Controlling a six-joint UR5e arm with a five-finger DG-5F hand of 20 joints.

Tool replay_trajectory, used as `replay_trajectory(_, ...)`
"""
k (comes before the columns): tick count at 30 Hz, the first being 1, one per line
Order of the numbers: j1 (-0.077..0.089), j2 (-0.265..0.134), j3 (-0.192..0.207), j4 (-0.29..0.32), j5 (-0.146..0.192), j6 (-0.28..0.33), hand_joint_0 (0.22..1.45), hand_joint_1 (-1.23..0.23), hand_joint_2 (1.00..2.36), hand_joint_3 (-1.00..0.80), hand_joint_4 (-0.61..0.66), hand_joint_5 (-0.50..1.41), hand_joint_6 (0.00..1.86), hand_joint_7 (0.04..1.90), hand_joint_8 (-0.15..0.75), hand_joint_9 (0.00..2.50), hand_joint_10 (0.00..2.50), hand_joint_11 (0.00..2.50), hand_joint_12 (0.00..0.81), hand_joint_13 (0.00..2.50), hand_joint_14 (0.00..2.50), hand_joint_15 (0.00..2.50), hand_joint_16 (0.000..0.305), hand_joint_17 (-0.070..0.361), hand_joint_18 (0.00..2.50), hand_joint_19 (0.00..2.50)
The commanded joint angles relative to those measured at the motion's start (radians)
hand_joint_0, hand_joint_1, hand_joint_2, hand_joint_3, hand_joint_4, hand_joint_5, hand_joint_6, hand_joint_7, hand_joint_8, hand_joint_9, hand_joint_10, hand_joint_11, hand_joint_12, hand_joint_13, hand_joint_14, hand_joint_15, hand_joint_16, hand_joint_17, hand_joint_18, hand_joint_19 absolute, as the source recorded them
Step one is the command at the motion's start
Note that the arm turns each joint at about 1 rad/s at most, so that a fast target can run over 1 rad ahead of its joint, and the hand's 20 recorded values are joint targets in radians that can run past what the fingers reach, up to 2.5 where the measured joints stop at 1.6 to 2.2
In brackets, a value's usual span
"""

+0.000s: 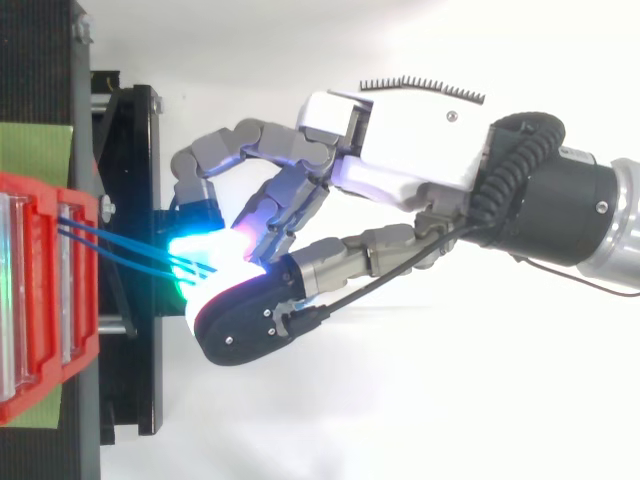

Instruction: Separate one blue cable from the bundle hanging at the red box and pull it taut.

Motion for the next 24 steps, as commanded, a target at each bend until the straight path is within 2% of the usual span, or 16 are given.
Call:
replay_trajectory(1, 0.001, 0.000, 0.000, 0.000, 0.002, 0.000, 0.59, -0.71, 1.03, -0.13, -0.04, -0.18, 0.81, 1.49, 0.243, 1.03, 0.03, 1.19, 0.315, 1.11, 0.03, 1.26, 0.044, 0.098, 0.58, 0.63)
replay_trajectory(3, 0.003, 0.000, 0.000, 0.000, 0.002, 0.000, 0.61, -0.75, 1.03, -0.09, -0.03, -0.21, 0.87, 1.41, 0.248, 1.00, 0.03, 1.20, 0.316, 1.11, 0.03, 1.26, 0.044, 0.099, 0.59, 0.61)
replay_trajectory(7, 0.003, 0.000, 0.000, -0.002, 0.002, 0.000, 0.70, -0.84, 1.03, -0.13, -0.01, -0.23, 0.88, 1.43, 0.246, 0.95, 0.02, 1.18, 0.314, 1.09, 0.03, 1.24, 0.044, 0.099, 0.59, 0.56)
replay_trajectory(8, 0.003, 0.000, 0.000, -0.002, 0.002, 0.000, 0.76, -0.86, 1.03, -0.22, -0.01, -0.23, 0.88, 1.40, 0.240, 0.95, 0.02, 1.18, 0.311, 1.07, 0.02, 1.24, 0.044, 0.098, 0.58, 0.57)
replay_trajectory(10, 0.003, 0.000, 0.000, -0.002, 0.002, 0.000, 0.78, -0.87, 1.02, -0.28, -0.04, -0.22, 0.88, 1.39, 0.235, 0.95, 0.02, 1.18, 0.313, 1.07, 0.03, 1.24, 0.043, 0.098, 0.57, 0.57)
replay_trajectory(12, 0.003, 0.000, 0.000, 0.000, 0.002, 0.000, 0.83, -0.88, 1.00, -0.46, -0.07, -0.22, 0.88, 1.35, 0.222, 0.95, 0.02, 1.19, 0.309, 1.06, 0.02, 1.24, 0.043, 0.096, 0.56, 0.56)
replay_trajectory(19, 0.003, 0.000, 0.000, 0.000, -0.002, 0.000, 0.76, -0.95, 1.00, -0.50, -0.06, -0.19, 0.88, 1.43, 0.155, 0.99, 0.03, 1.21, 0.304, 1.08, 0.03, 1.22, 0.040, 0.091, 0.61, 0.50)
replay_trajectory(22, 0.003, 0.000, 0.000, 0.000, -0.002, 0.002, 0.66, -0.97, 1.00, -0.50, -0.07, -0.16, 0.88, 1.45, 0.151, 1.04, 0.03, 1.23, 0.294, 1.10, 0.03, 1.25, 0.039, 0.088, 0.62, 0.53)
replay_trajectory(24, 0.003, 0.000, 0.000, 0.000, -0.002, 0.002, 0.60, -0.95, 1.00, -0.50, -0.06, -0.15, 0.87, 1.37, 0.156, 1.07, 0.03, 1.23, 0.302, 1.11, 0.03, 1.27, 0.039, 0.088, 0.62, 0.55)
